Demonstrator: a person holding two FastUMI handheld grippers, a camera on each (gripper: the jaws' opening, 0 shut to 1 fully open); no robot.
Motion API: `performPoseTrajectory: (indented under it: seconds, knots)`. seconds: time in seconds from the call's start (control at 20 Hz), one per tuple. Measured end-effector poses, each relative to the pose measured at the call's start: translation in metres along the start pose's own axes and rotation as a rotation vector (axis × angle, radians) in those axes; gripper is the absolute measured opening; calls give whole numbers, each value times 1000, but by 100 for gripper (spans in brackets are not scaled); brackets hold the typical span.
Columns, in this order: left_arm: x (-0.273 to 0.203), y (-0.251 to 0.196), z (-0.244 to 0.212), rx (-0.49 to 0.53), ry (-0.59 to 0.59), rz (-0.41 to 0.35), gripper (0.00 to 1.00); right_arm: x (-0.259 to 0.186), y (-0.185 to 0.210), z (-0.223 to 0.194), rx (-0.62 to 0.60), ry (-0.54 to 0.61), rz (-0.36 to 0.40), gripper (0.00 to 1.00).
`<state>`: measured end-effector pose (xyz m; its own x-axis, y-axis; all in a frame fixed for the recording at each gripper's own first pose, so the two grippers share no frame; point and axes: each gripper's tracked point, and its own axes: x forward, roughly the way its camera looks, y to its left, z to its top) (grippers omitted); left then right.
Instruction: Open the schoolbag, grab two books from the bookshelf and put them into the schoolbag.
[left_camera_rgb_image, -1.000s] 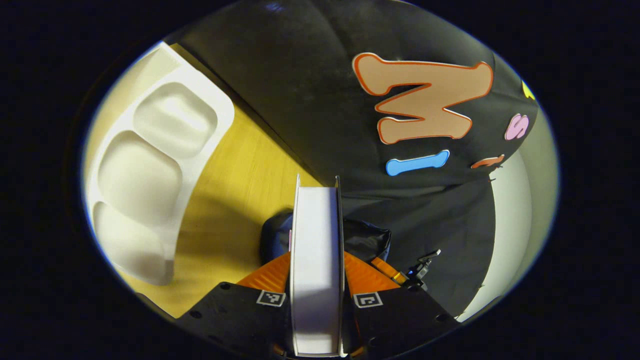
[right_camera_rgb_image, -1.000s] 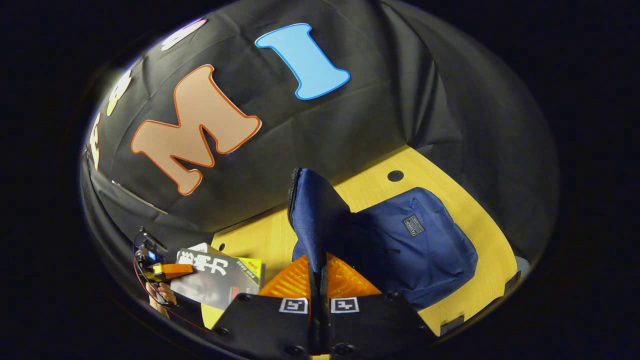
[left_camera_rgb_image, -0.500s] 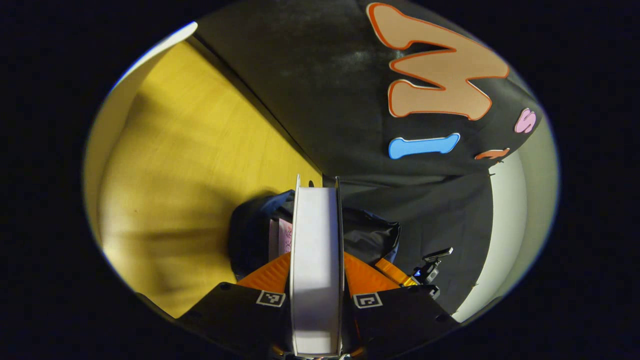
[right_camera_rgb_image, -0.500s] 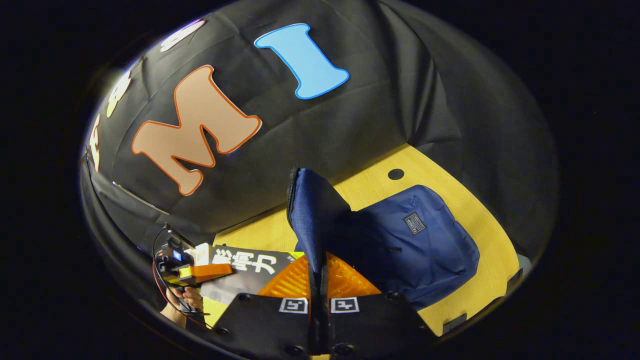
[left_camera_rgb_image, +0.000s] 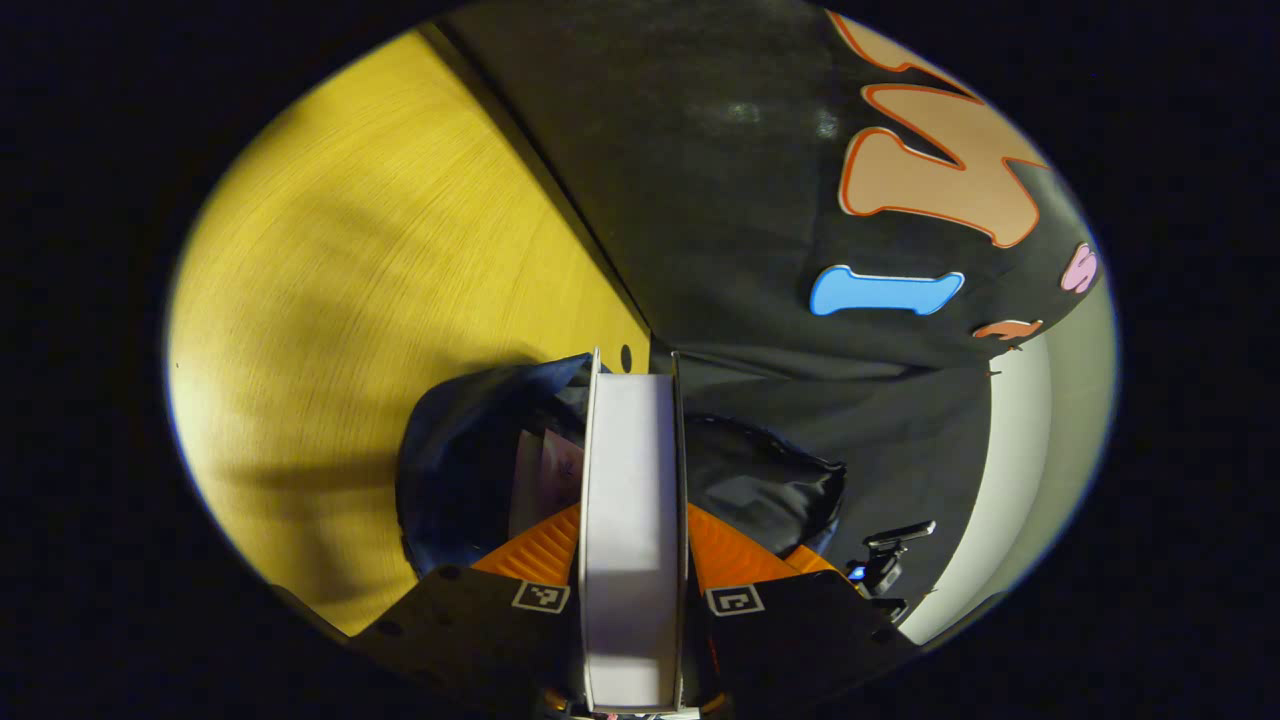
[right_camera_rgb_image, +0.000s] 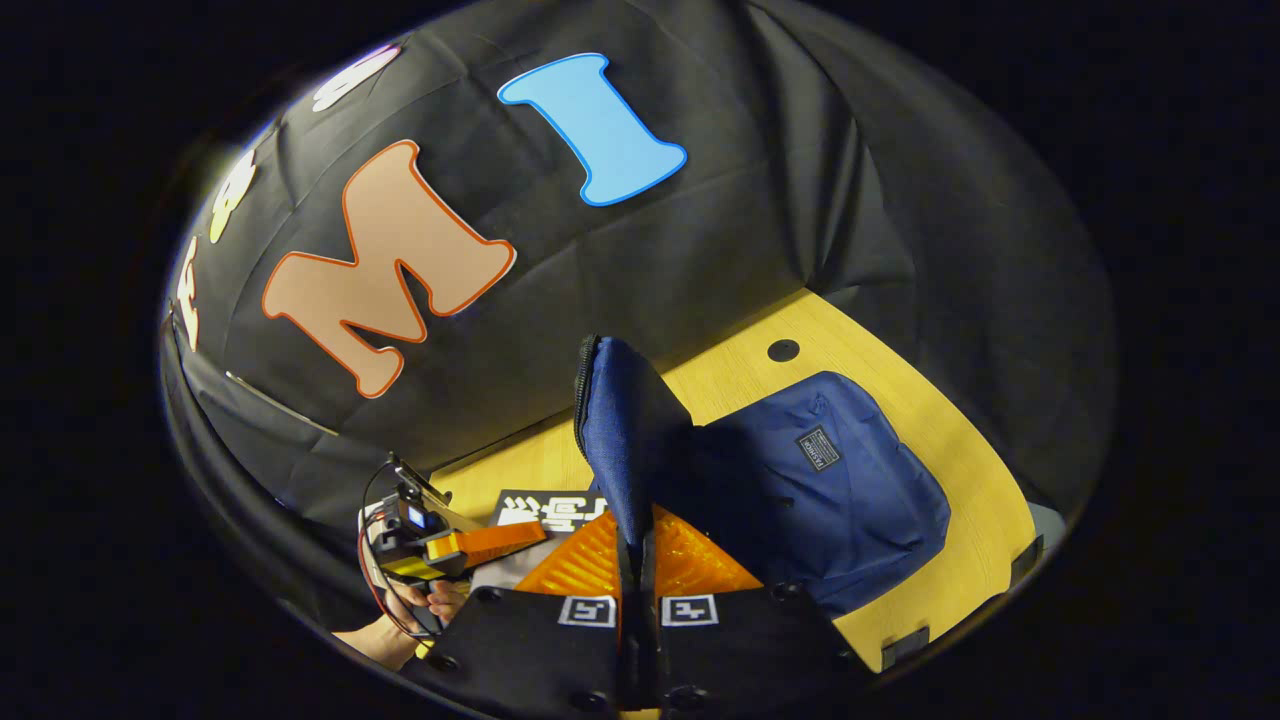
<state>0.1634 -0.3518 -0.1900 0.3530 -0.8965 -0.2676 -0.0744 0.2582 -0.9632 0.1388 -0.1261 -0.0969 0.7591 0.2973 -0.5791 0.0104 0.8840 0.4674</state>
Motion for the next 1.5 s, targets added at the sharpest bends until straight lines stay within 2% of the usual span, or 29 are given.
performPoseTrajectory:
  seconds: [0.55,0.85,1.1,1.15,1.3,1.35,1.5]
  knots:
    - [46,16,-18,-113,0,-60,36,2,2,-1,-7,8,9,4]
    - [67,23,-28,-131,0,-94,34,1,4,0,-12,12,11,3]
    - [84,24,-41,-145,-1,-120,36,4,12,-3,-14,19,23,2]
    - [90,22,-46,-146,0,-126,33,4,13,-6,-22,23,22,3]
    - [102,19,-56,-151,7,-138,32,8,20,-9,-39,35,27,3]
    - [109,18,-60,-159,10,-142,36,8,22,-10,-42,38,29,2]
    - [121,16,-71,-175,16,-152,35,10,25,-12,-44,44,32,3]
